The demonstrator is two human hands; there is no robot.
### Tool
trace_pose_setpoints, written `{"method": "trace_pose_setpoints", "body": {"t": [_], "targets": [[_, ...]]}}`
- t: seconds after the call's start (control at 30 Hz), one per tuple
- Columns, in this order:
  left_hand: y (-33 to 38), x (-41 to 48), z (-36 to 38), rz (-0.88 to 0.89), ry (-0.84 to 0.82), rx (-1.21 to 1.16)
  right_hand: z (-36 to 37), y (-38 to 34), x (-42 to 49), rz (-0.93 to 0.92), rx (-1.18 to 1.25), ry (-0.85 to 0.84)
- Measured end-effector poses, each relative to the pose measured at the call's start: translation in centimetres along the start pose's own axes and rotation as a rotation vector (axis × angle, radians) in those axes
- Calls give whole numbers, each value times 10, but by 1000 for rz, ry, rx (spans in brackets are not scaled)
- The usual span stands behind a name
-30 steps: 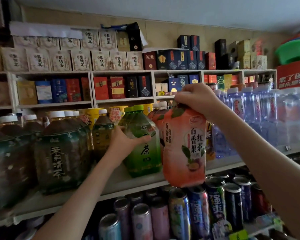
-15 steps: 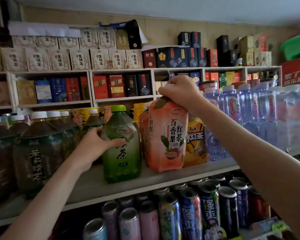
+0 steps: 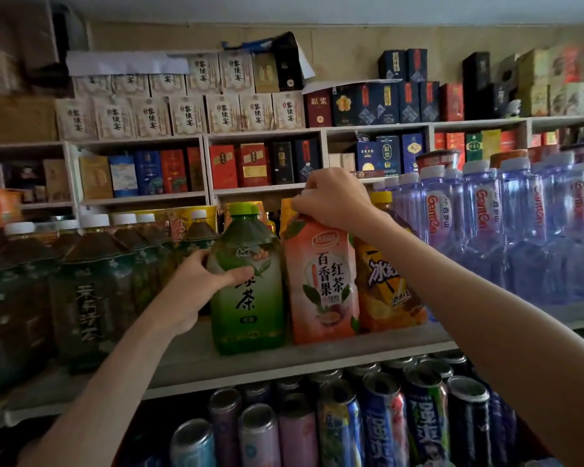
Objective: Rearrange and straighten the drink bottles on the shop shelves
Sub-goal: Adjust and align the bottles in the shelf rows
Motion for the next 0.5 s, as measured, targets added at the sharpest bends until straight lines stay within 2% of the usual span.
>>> {"method": "trace_pose_setpoints", "body": {"t": [0.5], "targets": [[-4, -7, 12, 24, 48, 77, 6, 1, -7, -32, -100, -15]]}}
Point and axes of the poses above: each hand's wrist, its own x-axis towards the middle knuckle, its own z-axis out of the palm, y = z × x, the point moved 8 cm from there along x, towards the middle knuckle, and after that the axes turned 3 degrees about -z, right-handed, at the moved point
